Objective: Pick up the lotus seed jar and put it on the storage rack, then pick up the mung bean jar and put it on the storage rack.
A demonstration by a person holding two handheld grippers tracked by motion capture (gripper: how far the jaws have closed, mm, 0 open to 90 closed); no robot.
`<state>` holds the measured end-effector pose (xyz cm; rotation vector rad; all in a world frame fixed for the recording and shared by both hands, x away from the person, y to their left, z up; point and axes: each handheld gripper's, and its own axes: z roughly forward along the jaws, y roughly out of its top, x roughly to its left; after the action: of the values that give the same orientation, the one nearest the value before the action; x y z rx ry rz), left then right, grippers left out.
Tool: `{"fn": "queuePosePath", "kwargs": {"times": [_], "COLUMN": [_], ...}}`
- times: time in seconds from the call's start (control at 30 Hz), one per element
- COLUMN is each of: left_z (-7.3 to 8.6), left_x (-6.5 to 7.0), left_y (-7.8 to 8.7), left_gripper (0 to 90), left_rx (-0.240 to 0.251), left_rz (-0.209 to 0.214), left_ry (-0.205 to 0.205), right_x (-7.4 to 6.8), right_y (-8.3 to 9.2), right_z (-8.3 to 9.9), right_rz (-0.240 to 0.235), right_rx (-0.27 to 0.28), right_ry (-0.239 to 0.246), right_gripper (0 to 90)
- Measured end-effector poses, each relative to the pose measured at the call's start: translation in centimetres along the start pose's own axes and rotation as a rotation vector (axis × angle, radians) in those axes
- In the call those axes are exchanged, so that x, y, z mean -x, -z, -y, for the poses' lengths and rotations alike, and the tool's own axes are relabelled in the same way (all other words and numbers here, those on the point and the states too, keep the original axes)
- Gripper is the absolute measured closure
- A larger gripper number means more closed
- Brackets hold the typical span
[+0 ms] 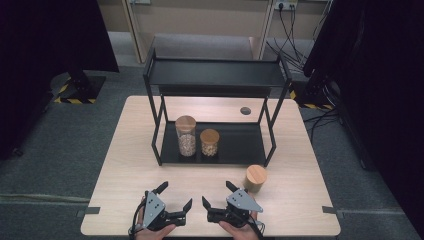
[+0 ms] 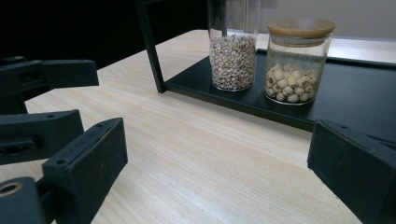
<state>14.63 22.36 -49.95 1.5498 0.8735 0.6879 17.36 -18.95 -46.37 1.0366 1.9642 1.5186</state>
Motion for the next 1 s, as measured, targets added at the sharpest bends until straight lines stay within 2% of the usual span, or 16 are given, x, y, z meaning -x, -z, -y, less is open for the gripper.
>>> {"fn": "queuePosePath", "kwargs": {"times": [0.37, 0.67, 1.0], "left_z": [0.0, 0.0, 0.0], "left_x": [0.0, 0.0, 0.1], "left_y": [0.0, 0.1, 0.0], "left_gripper": [1.6, 1.6, 1.6], "left_rx": [0.003, 0.003, 0.002], "left_rz": [-0.002, -0.003, -0.004], "left_ry": [-0.001, 0.000, -0.001], "right_x": [0.2, 0.7, 1.0], "right_y": [0.9, 2.4, 4.9], "right_z": [0.3, 1.1, 2.1], "right_rz": [-0.011, -0.025, 0.007], "right_rx": [0.001, -0.006, 0.003], "right_ry": [-0.009, -0.023, -0.035], "right_gripper": [5.1, 5.1, 5.2]}}
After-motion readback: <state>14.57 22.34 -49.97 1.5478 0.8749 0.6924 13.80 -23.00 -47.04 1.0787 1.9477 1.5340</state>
